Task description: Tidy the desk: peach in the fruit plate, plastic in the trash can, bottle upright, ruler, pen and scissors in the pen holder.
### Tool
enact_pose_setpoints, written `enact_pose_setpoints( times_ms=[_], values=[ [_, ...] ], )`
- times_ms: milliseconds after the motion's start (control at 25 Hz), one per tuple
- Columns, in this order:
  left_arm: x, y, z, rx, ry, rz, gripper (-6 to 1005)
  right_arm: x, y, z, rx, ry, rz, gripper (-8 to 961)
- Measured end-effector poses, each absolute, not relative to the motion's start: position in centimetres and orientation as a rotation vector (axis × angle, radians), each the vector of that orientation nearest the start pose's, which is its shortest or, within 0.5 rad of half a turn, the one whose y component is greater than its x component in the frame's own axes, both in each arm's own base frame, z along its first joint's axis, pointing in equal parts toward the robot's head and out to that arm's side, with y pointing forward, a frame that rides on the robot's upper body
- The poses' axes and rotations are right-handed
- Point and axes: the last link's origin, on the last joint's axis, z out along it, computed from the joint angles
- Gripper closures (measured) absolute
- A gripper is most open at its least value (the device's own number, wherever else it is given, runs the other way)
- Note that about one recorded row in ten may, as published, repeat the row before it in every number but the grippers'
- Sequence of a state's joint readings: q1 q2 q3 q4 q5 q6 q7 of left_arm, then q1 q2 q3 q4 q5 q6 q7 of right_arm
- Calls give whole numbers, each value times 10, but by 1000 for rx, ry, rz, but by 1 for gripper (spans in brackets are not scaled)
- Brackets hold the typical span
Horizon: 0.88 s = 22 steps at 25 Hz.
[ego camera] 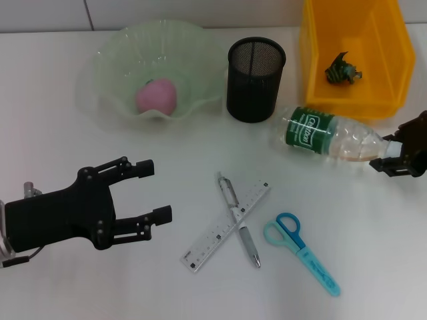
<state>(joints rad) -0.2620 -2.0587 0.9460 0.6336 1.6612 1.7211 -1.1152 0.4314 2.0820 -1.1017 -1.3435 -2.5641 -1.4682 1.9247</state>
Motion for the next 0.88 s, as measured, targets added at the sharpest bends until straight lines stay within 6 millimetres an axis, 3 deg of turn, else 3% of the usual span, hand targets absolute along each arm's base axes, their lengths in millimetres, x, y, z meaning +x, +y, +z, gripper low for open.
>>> enact_pose_setpoints(
  times_ms=[880],
  values=[
    [-288, 245, -1, -2714, -445, -981, 154, 202, 344, 57, -2731, 347, -219, 507]
  ],
)
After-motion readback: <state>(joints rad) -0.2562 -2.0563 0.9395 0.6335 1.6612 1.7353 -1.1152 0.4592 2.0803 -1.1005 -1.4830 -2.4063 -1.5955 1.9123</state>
